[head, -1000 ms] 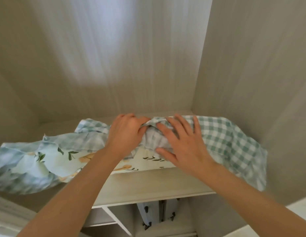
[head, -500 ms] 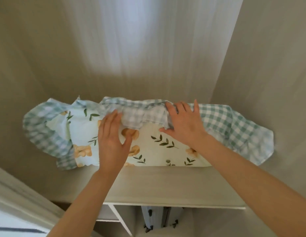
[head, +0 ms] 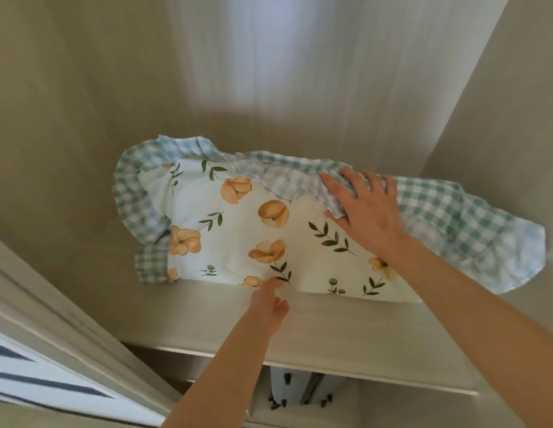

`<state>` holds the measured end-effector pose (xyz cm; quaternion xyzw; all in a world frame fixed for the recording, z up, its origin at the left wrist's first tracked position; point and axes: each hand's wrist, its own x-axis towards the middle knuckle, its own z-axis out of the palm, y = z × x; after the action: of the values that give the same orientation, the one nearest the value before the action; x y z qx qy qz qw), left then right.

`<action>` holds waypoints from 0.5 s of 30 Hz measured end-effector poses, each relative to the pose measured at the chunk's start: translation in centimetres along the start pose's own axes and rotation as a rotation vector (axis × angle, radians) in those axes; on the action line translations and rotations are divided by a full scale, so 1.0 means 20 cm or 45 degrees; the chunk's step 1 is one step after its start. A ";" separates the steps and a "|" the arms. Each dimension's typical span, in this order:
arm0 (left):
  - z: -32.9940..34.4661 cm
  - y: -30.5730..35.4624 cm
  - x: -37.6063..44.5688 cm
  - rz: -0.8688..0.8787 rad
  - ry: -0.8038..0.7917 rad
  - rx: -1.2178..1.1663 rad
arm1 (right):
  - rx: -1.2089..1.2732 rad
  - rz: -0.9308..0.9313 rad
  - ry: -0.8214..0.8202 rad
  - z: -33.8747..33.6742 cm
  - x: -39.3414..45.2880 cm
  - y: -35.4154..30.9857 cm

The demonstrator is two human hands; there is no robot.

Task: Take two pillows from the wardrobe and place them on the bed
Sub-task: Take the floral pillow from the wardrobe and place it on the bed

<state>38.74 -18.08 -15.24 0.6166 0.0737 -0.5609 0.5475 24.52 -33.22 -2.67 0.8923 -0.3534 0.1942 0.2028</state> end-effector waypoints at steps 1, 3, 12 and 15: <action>0.02 -0.01 0.02 -0.016 -0.017 -0.045 | -0.002 0.005 -0.019 0.00 0.01 0.00; 0.06 -0.02 0.06 -0.015 -0.049 -0.182 | 0.002 0.019 -0.047 0.01 0.03 0.01; 0.18 -0.03 0.06 0.212 -0.036 -0.483 | 0.063 0.105 -0.003 0.02 0.06 0.08; 0.16 0.03 -0.04 0.520 0.047 -0.451 | 0.151 0.296 0.015 -0.01 0.07 0.13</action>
<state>36.90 -20.36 -13.48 0.5232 0.0547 -0.4059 0.7474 23.68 -35.63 -1.32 0.8546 -0.4411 0.2422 0.1278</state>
